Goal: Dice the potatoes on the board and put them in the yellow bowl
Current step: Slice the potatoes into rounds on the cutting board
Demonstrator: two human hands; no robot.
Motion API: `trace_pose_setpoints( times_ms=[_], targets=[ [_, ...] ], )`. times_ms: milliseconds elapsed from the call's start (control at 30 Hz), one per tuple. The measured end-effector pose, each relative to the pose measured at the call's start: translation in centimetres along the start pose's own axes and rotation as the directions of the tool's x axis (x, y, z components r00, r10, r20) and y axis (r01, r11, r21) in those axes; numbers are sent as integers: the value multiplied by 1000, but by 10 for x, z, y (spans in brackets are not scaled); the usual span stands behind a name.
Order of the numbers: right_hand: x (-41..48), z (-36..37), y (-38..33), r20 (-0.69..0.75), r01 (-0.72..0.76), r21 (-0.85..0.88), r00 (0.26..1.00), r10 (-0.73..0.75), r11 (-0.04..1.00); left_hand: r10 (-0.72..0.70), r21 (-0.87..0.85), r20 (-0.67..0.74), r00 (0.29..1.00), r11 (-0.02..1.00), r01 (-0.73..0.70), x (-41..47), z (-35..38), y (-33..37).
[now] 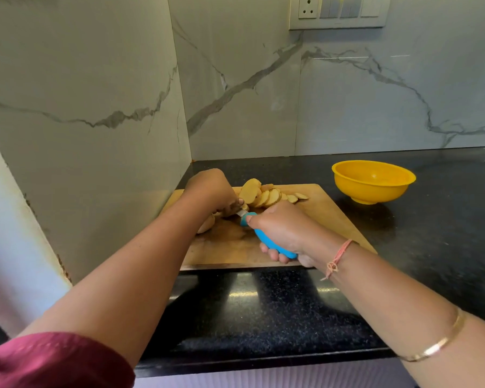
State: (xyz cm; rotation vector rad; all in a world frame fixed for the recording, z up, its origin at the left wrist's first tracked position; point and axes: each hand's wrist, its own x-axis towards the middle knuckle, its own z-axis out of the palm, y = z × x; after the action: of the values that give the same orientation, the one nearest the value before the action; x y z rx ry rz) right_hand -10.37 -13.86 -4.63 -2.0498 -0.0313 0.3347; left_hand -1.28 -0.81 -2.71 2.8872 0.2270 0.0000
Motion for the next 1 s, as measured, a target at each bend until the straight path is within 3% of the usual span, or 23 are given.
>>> trace_pose_setpoints(
  times_ms=[133,333,533,800,1000],
  targets=[
    [6,-8,1,1,-3,-32,1000,3,999,92,-75,84,992,993,-86,0,-8,-11],
    [13,-32,4,44,-25,-83,999,29,996,412,-38,145,900,911,-411,-8,-12,-21],
    [18,-52,6,160,-71,-47,984,78,996,446,-50,180,877,894,-445,-8,-11,-20],
    [17,-51,7,183,-77,-30,980,81,997,422,56,317,849,886,-461,-6,-18,-12],
    [16,-55,8,210,-92,-5,974,91,996,423,-32,302,855,900,-434,-5,-26,-7]
  ],
)
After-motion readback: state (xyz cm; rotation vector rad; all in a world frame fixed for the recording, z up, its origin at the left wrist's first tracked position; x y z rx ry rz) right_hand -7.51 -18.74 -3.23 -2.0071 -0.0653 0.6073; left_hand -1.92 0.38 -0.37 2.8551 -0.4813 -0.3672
